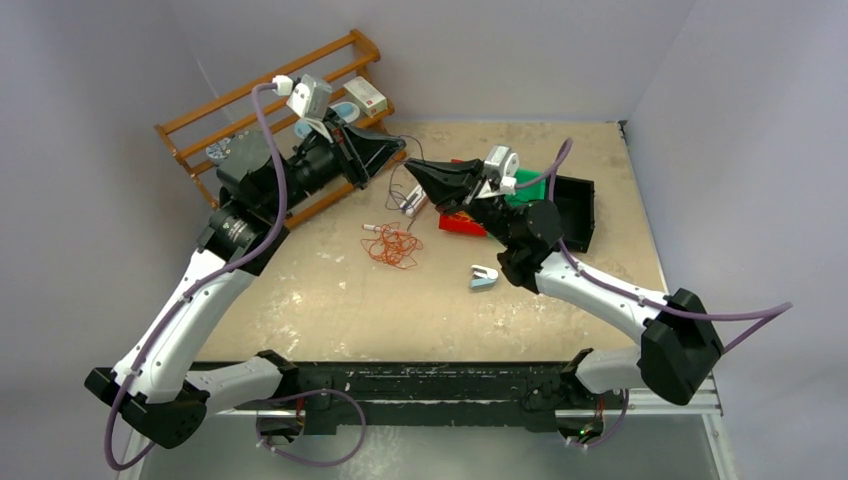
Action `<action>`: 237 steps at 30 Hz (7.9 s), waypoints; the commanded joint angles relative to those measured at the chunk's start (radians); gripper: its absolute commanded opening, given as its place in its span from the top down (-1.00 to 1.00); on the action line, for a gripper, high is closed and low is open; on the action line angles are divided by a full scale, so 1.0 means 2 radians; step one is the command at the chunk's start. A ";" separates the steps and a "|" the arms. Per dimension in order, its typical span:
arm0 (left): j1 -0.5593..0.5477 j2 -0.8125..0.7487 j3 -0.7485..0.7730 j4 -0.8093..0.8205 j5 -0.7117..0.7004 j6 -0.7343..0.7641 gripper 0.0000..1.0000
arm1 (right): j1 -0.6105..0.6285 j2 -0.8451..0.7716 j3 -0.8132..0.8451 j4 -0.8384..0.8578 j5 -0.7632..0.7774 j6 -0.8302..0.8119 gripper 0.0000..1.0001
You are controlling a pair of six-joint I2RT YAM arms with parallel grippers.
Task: Untangle the cables
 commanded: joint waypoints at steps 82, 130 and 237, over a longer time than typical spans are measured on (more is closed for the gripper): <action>0.001 0.067 -0.215 -0.046 -0.286 -0.058 -0.38 | -0.267 0.181 0.026 -0.448 0.190 0.065 1.00; -0.003 0.285 -0.152 -0.095 -0.348 -0.004 -0.07 | -0.266 -0.027 -0.049 -0.365 0.022 -0.025 -0.06; -0.012 0.018 -0.223 -0.055 -0.250 -0.009 0.15 | -0.056 0.045 0.007 -0.265 0.032 0.097 1.00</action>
